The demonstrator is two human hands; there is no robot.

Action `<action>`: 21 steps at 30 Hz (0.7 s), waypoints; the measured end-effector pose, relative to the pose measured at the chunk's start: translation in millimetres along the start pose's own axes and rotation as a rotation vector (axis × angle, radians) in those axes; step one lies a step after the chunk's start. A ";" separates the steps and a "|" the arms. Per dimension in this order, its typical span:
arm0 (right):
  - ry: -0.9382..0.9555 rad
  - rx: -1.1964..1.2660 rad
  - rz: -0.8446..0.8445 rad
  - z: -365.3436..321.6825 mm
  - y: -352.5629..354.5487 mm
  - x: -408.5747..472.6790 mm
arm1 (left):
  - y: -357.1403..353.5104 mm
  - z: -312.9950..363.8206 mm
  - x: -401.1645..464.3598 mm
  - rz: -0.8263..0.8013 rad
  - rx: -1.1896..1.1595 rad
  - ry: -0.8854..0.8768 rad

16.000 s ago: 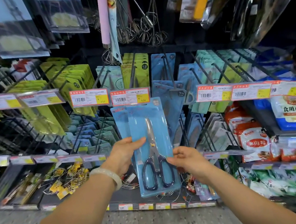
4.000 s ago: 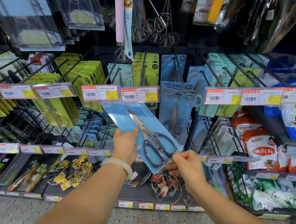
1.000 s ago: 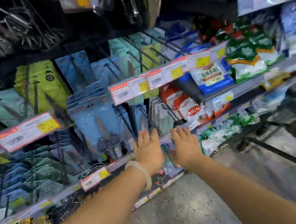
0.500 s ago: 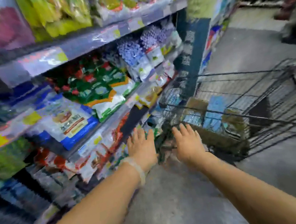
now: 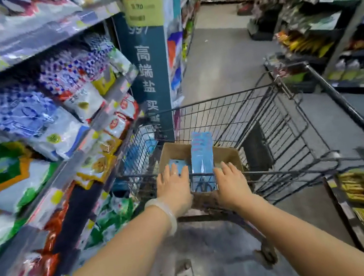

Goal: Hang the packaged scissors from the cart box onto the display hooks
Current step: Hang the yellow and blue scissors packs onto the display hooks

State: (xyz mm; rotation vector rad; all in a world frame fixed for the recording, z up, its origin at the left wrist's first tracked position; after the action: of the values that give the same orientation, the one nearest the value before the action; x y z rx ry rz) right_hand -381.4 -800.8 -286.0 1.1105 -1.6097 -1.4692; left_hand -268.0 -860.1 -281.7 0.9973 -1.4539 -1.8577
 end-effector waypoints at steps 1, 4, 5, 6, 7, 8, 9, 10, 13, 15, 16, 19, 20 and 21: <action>-0.009 0.006 -0.015 4.3 -0.5 24.2 | 2.1 0.1 26.2 -0.005 -0.002 -0.010; -0.047 0.013 -0.088 18.1 -2.7 99.2 | 7.1 -1.2 103.4 -0.050 -0.033 -0.027; -0.058 0.018 -0.096 22.2 -3.0 124.1 | 9.0 -2.5 125.7 -0.071 -0.038 -0.032; -0.065 0.031 -0.103 25.1 -2.5 147.1 | 10.1 -4.4 148.1 -0.090 -0.045 -0.035; -0.071 0.057 -0.125 28.0 -4.5 167.5 | 8.4 -7.2 170.0 -0.107 -0.067 -0.030; -0.087 0.092 -0.154 31.5 -7.6 183.8 | 3.5 -9.9 189.7 -0.128 -0.096 -0.017; -0.117 0.129 -0.193 37.2 -15.7 196.7 | -4.6 -12.3 206.2 -0.157 -0.119 -0.003; -0.154 0.169 -0.236 43.9 -25.0 205.6 | -14.4 -14.2 220.0 -0.188 -0.134 0.011; -0.282 0.293 -0.366 68.8 -62.4 222.5 | -52.2 -17.2 250.8 -0.307 -0.125 0.035; -0.344 0.364 -0.435 82.0 -85.4 232.2 | -79.0 -19.2 268.3 -0.377 -0.120 0.049; -0.370 0.394 -0.461 89.2 -98.1 239.1 | -91.8 -20.5 277.7 -0.408 -0.126 0.059; -0.444 0.474 -0.529 105.7 -139.6 261.3 | -127.4 -24.7 305.2 -0.475 -0.166 0.106; -0.465 0.486 -0.544 110.9 -153.4 269.8 | -137.2 -25.8 314.7 -0.491 -0.179 0.123; -0.487 0.513 -0.552 114.8 -164.4 278.3 | -146.3 -26.3 323.8 -0.500 -0.187 0.138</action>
State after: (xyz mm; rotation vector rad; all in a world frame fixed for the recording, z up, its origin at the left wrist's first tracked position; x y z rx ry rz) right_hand -573.8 -1007.7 -480.4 1.6784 -2.2222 -1.8298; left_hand -425.5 -1098.8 -494.1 1.4566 -0.9845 -2.1657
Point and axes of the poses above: each hand's wrist, its own x-axis towards the middle knuckle, its own y-axis out of the back of the hand, z = x × y, the point moved 10 cm from there along x, towards the middle knuckle, and after that the axes turned 7 degrees about z, right-handed, at the moved point
